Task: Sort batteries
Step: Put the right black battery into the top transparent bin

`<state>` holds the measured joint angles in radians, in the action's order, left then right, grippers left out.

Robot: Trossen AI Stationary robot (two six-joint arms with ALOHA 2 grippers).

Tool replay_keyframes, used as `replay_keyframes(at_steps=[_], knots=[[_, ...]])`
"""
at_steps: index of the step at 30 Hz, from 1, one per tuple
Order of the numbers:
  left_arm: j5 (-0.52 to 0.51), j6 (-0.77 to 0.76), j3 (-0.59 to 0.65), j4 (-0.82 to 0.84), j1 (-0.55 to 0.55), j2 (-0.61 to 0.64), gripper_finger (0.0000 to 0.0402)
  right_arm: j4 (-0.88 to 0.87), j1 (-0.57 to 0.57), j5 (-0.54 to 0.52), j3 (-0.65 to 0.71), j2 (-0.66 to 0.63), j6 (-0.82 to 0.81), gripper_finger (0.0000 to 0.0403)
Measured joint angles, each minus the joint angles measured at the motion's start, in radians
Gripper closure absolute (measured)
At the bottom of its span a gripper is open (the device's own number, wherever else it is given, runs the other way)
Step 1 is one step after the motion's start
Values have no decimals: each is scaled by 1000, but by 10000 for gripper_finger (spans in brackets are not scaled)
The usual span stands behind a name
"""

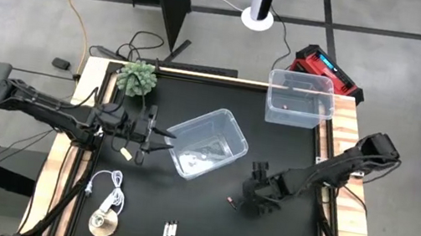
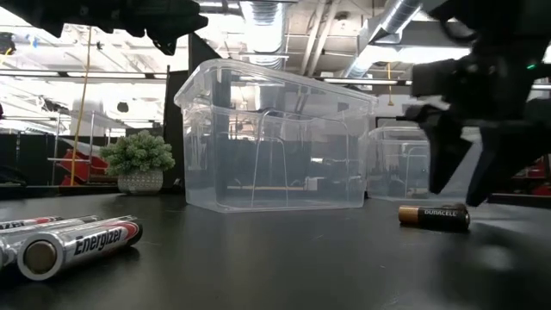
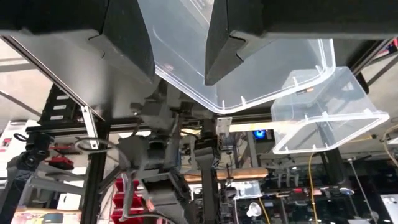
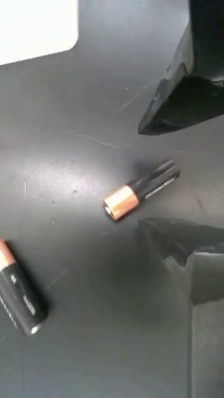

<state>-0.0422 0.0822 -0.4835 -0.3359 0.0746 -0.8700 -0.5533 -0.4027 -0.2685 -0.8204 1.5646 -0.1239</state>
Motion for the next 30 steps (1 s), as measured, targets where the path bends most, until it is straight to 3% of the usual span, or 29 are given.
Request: replay_keyframes(at_steps=[8, 13, 22, 30], knots=[[0, -18, 0, 7, 0, 0, 265, -10, 92, 155, -60, 122, 124, 211], [0, -27, 0, 11, 0, 0, 265, -58, 95, 160, -110, 166, 157, 256], [0, -27, 0, 12, 0, 0, 265, -62, 83, 150, -123, 172, 62, 355], [1, -27, 0, 12, 0, 0, 265, -58, 47, 132, -123, 173, 3, 384]])
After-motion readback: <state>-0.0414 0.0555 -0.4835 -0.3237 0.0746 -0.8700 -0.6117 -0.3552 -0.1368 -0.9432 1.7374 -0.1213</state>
